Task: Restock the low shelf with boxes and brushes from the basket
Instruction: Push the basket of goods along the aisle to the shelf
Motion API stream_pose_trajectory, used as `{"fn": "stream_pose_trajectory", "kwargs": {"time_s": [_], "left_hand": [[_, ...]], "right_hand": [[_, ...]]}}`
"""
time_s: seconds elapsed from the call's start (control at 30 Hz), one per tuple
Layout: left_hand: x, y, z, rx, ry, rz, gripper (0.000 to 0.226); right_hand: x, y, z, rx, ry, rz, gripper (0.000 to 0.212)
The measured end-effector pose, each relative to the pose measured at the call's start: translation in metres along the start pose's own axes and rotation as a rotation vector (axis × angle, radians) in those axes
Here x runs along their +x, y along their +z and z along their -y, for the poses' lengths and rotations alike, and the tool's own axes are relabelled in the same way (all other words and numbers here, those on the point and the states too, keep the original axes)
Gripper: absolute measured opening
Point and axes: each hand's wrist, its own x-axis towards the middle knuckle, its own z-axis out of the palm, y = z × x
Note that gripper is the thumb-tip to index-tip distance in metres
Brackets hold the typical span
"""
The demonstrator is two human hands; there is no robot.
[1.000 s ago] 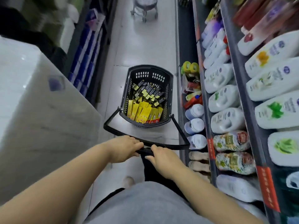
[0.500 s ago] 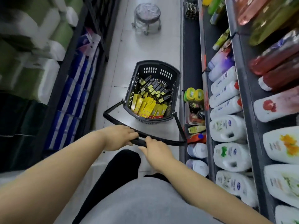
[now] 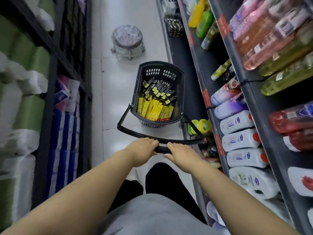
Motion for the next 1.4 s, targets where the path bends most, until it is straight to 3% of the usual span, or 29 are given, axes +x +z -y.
{"fn": "stream_pose_trajectory", "kwargs": {"time_s": [0.2,0.53,0.8,1.17,1.4], "left_hand": [[0.075,-0.052,0.036,-0.091,0.006,-0.027,0.024],[0.225,-0.152,0.09,-0.221,-0.133,-0.034,0.022],[0.314,-0.221,0.152,-0.285,-0.204,-0.055,0.023],[0.401,-0.322,0.27,-0.36,-0.176,-0.05,0.023],[0.456,-0.419,0.35,-0.473,-0.188,-0.041,0.026]], "right_hand": [[0.068,-0.062,-0.049,-0.069,-0.014,-0.005,0.028],[0.2,-0.186,-0.149,-0.184,-0.117,0.018,0.029],[0.296,-0.275,-0.186,-0.281,-0.13,0.042,0.034],[0.422,-0.387,-0.185,-0.289,-0.003,0.015,0.034],[0.506,-0.464,-0.164,-0.273,0.265,-0.19,0.027]]}}
